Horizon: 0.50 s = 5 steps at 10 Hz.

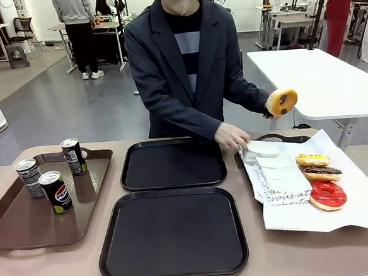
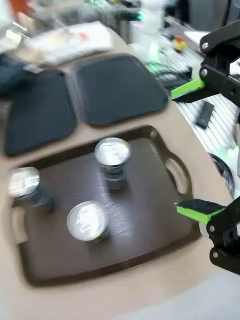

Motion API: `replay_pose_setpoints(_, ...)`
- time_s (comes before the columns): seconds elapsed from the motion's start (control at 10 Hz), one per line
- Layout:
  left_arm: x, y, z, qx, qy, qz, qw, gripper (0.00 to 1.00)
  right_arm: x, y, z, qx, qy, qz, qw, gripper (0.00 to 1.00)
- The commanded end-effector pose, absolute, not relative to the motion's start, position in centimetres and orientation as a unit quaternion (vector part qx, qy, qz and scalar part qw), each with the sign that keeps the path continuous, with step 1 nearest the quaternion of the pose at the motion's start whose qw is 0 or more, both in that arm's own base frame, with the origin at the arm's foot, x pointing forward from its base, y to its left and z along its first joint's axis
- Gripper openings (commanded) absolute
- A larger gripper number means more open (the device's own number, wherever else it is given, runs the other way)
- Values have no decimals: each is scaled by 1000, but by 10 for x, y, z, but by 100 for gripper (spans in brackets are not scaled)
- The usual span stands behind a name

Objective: Set up donuts and drinks on trays.
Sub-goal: Pick up one Pepsi coke and place it on the Flat Tray.

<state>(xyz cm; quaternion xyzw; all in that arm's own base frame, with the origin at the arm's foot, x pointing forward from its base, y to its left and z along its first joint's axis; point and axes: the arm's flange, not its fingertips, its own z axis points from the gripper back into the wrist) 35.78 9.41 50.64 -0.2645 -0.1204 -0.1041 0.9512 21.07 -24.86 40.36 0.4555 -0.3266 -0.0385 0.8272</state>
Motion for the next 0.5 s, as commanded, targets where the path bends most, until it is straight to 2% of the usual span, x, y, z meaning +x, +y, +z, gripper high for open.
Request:
replay_pose_setpoints(0.0,345,41,487,-180,-72,-135,972,100,214,-250,403,461,-340,-34,819,100)
replay_pose_setpoints(0.3,327,-49,477,-77,-78,-141,984,100,214,-250,403,461,-340,-34,819,100)
replay_pose_setpoints(0.4,326,-69,470,-60,-102,-134,984,100,214,-250,403,461,-340,-34,819,100)
